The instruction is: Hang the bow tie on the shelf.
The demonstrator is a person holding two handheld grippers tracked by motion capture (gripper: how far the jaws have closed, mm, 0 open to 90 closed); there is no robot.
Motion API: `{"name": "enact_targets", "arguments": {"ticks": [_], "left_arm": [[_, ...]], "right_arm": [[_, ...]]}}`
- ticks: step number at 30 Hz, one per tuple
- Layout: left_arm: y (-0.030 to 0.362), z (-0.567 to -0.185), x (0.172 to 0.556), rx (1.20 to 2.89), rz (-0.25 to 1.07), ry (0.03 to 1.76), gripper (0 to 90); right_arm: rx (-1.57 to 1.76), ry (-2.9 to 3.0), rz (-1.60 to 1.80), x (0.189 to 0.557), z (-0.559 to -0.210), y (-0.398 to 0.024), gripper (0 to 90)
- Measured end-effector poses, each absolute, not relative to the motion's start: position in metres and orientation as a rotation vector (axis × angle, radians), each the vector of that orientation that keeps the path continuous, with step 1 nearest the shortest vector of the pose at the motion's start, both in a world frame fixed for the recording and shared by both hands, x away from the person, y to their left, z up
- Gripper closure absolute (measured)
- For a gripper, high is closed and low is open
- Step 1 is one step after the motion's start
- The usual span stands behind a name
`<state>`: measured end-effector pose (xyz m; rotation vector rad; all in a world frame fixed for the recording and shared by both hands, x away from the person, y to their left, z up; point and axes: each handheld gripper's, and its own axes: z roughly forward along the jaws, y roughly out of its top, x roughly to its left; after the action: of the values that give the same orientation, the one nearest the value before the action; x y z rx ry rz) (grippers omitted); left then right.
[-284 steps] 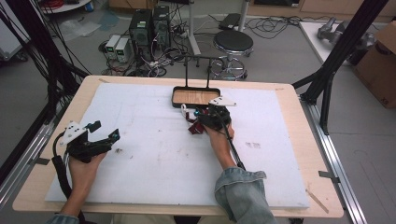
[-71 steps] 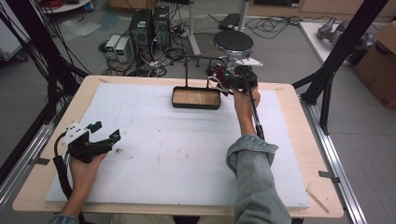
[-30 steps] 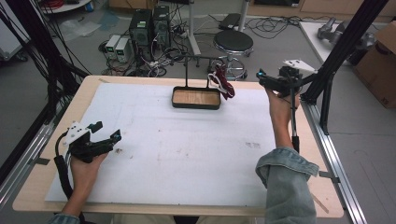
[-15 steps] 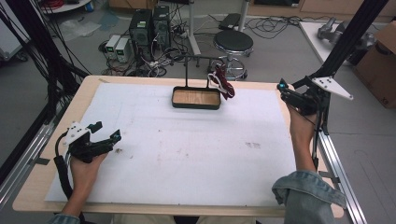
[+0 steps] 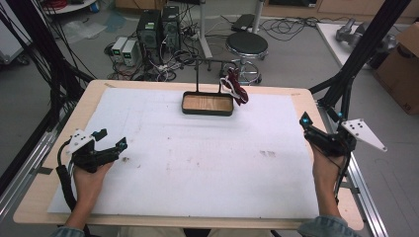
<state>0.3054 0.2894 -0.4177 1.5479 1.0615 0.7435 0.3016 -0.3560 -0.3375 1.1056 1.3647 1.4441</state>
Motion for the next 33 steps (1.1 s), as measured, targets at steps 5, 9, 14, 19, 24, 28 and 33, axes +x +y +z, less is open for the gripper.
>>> {"name": "enact_targets", "arguments": {"ticks": [5, 9, 14, 19, 24, 28, 33], "left_arm": [[0.29, -0.417, 0.305, 1.549, 0.747, 1.063, 17.6], [0.291, -0.417, 0.304, 1.549, 0.753, 1.061, 17.6], [0.291, -0.418, 0.303, 1.548, 0.753, 1.067, 17.6], [0.292, -0.417, 0.302, 1.546, 0.755, 1.07, 17.6], [0.292, -0.418, 0.302, 1.546, 0.754, 1.072, 17.6], [0.292, -0.418, 0.302, 1.55, 0.755, 1.072, 17.5], [0.292, -0.419, 0.303, 1.552, 0.755, 1.072, 17.6]], "right_arm": [[1.115, 1.326, 1.469, 0.285, -0.358, -0.354, 11.0], [1.125, 1.339, 1.483, 0.273, -0.379, -0.35, 11.0], [1.097, 1.357, 1.475, 0.264, -0.392, -0.344, 11.0], [1.066, 1.423, 1.474, 0.256, -0.409, -0.331, 11.0], [1.066, 1.489, 1.439, 0.255, -0.427, -0.32, 11.0], [1.068, 1.557, 1.409, 0.258, -0.437, -0.311, 11.0], [1.081, 1.554, 1.42, 0.257, -0.439, -0.312, 11.0]]}}
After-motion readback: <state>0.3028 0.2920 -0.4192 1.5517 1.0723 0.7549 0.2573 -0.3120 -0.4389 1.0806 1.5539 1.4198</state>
